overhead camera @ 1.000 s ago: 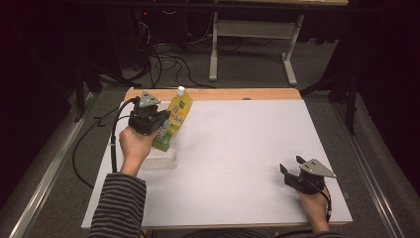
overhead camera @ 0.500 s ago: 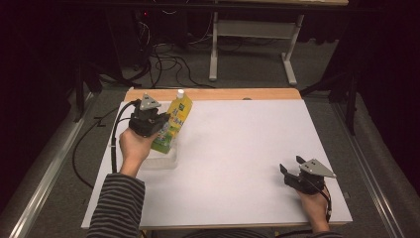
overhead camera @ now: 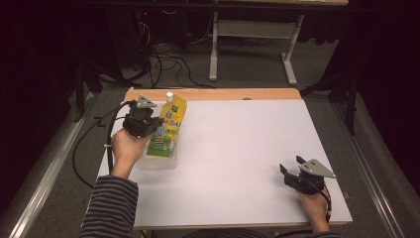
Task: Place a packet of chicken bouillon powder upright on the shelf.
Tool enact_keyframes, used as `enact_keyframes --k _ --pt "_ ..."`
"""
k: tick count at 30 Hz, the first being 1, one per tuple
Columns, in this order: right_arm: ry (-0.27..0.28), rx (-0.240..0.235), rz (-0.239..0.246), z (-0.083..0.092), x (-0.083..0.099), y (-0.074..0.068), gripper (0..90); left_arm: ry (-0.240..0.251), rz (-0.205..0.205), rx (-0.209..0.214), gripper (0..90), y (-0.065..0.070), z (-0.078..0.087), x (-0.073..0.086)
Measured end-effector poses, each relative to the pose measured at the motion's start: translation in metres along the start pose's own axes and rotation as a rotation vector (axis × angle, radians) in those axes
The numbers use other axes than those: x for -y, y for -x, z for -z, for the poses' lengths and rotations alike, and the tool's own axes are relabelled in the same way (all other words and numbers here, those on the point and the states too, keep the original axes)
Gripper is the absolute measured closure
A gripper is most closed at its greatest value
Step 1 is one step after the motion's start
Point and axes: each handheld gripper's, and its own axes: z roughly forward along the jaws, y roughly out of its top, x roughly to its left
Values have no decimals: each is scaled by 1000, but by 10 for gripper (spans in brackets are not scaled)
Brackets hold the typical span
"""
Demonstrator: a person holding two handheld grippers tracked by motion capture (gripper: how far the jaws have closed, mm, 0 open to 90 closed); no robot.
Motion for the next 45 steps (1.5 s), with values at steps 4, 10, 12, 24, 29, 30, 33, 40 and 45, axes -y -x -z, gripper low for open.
enact_keyframes --k 4,10,12,24,29,30,33,40,45 --pt "4 2 2 0 0 0 315 -25 28 10 879 -3 2 0" --pt "1 0 8 0 0 0 316 -81 62 25 867 -5 -2 -1" --pt "-7 -3 3 -1 0 -1 316 -119 76 34 837 -5 -8 -2" --pt "8 1 6 0 0 0 315 -273 112 60 791 -3 -36 -12" --pt "8 4 4 1 0 -1 314 -280 105 62 822 1 -37 -13" --pt "9 5 10 0 0 -1 315 -279 99 58 829 2 -37 -13" --pt "4 6 14 0 0 -1 315 -260 72 23 848 5 -35 -11" --pt "4 1 13 0 0 -1 315 -173 48 13 854 7 -26 1" --pt "6 5 18 0 0 -2 315 -53 9 8 855 8 -19 11"
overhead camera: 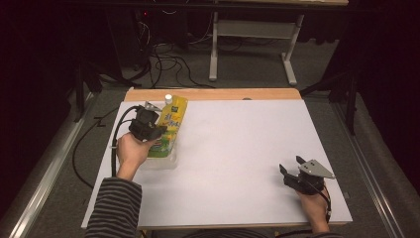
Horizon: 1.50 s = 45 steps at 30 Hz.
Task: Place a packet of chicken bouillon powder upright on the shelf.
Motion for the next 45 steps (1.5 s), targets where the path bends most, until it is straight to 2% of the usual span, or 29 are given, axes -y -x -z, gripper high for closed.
enact_keyframes --k 4,10,13,15,17,18,20,23,26,27,29,32,37,41,45 --pt "-4 4 2 0 0 -1 314 91 -44 -13 855 2 0 12" --pt "-19 12 12 -1 -1 -2 315 96 -79 5 854 -1 -5 20" --pt "-27 12 19 -2 -1 -2 315 96 -57 8 850 -5 -4 22" --pt "-27 13 26 -2 -1 -3 315 74 -41 27 848 -8 -2 22" --pt "-32 16 20 -3 -1 -3 317 30 -28 54 844 -12 1 20" --pt "-38 17 23 -3 -1 -3 317 -3 -34 55 843 -13 3 20" --pt "-43 19 33 -4 -1 -4 317 -35 -39 40 844 -14 5 20" --pt "-45 23 38 -4 -2 -5 316 -59 -8 48 847 -19 6 21" --pt "-40 22 39 -4 -2 -4 316 -60 -19 38 859 -17 7 21" --pt "-40 22 39 -4 -2 -4 316 -48 -38 19 859 -14 7 22" --pt "-40 21 39 -4 -2 -4 315 -6 -46 22 864 -11 8 26" --pt "-38 20 38 -3 -1 -4 316 62 -32 28 867 -11 8 36" --pt "-40 19 42 -4 -2 -5 316 135 -40 -7 867 -11 8 49" --pt "-48 16 45 -4 -2 -5 316 202 -29 2 867 -13 4 58" --pt "-59 14 47 -5 -2 -5 316 239 -34 10 867 -12 0 58"
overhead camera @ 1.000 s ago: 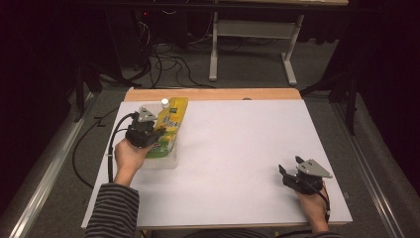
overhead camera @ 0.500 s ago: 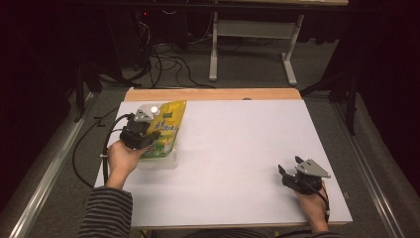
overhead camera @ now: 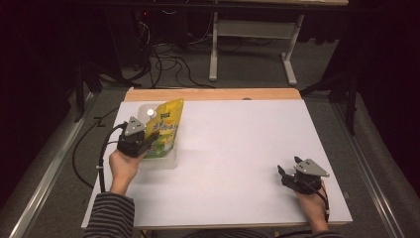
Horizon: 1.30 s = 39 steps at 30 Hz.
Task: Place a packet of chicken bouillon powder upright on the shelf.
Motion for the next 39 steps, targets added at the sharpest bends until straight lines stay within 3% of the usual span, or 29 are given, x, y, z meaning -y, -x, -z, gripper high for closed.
enact_keyframes --k 4,7,11,13,17,20,28,30,34,39 --pt "2 2 5 0 0 0 314 -6 -4 -1 864 2 0 0" --pt "10 6 -1 1 0 0 314 -51 -4 1 862 1 3 -1" --pt "17 2 -7 2 1 1 313 -128 27 5 860 -5 7 -1" --pt "16 2 -13 2 1 1 312 -137 48 9 861 -7 9 0" --pt "34 -10 -40 3 2 3 312 -148 52 7 863 -6 9 -2" --pt "40 -10 -42 4 2 4 313 -141 21 -26 874 -2 9 -1" --pt "43 -10 -37 4 2 4 313 -26 -37 -26 889 8 8 1" --pt "42 -11 -35 4 2 4 313 -23 -46 -33 889 8 7 2" --pt "42 -9 -35 4 2 4 313 -24 -17 -23 888 4 4 9" --pt "36 -9 -32 4 2 3 314 -24 -16 -17 886 4 3 12"
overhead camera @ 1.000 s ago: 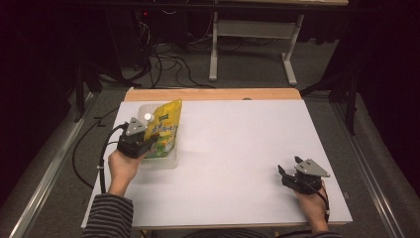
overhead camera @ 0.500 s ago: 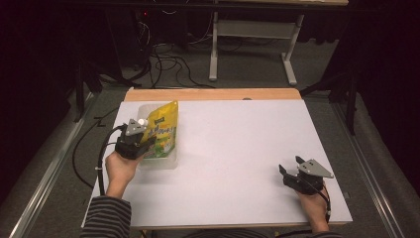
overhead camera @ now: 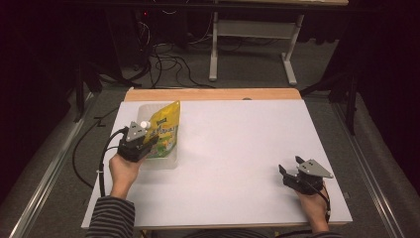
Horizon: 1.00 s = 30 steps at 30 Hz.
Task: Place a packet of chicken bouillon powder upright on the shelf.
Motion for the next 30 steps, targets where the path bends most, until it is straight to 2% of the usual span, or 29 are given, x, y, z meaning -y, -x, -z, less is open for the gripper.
enact_keyframes --k 7,13,17,22,25,28,30 --pt "7 3 6 1 0 0 313 -47 8 1 864 2 5 1" --pt "7 3 6 0 0 -1 313 -67 24 5 857 -3 11 6" --pt "3 0 8 0 0 -1 313 -86 29 -18 783 -6 16 9" --pt "4 4 8 0 0 -1 314 -70 37 -8 782 -6 21 8" --pt "2 5 7 0 0 -2 314 -72 60 -5 766 -6 22 10" --pt "3 3 8 0 0 -1 314 -65 85 -11 701 -6 25 11" --pt "2 1 5 0 0 -1 314 -61 82 -19 647 -5 26 11"
